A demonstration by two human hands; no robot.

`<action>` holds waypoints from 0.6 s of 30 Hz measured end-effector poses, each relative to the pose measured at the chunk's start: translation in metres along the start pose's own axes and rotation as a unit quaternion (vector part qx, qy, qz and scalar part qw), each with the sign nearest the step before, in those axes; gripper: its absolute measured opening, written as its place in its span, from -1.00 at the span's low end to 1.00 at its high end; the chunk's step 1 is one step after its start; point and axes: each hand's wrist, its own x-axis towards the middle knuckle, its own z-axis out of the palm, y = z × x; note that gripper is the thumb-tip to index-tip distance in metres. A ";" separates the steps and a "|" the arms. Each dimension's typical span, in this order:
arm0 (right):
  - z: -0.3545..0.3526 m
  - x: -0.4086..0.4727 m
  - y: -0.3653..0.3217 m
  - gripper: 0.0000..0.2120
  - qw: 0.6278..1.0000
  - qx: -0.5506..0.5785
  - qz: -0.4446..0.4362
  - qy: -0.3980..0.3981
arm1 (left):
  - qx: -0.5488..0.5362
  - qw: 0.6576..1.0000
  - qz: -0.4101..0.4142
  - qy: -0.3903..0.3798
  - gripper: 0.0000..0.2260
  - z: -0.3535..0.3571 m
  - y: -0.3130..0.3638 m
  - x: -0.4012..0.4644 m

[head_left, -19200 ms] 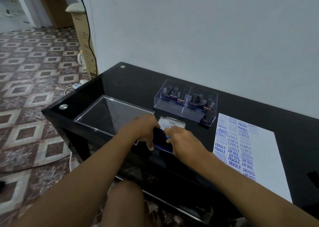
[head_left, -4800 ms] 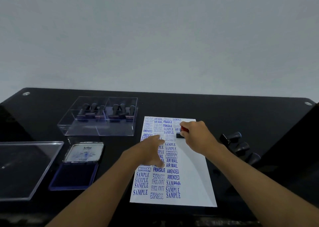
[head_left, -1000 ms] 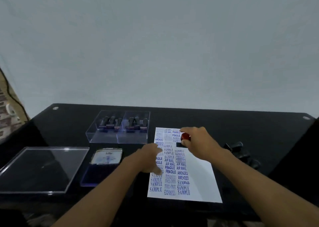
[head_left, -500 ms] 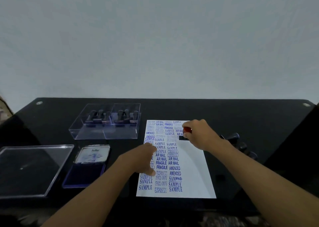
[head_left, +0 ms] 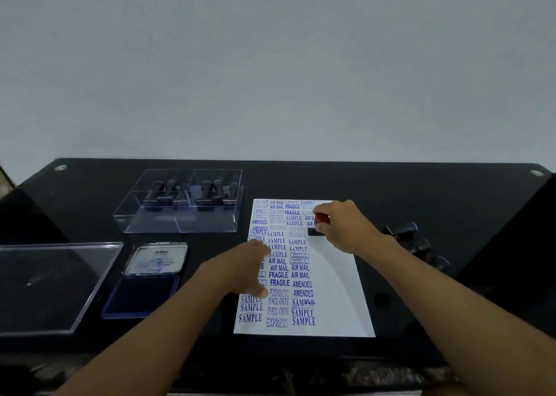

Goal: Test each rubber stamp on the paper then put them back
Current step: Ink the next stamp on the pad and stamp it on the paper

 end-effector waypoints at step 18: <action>0.007 0.022 0.002 -0.83 0.998 -0.053 0.011 -0.024 | -0.004 1.000 0.001 -0.008 -0.24 -0.003 0.003 0.000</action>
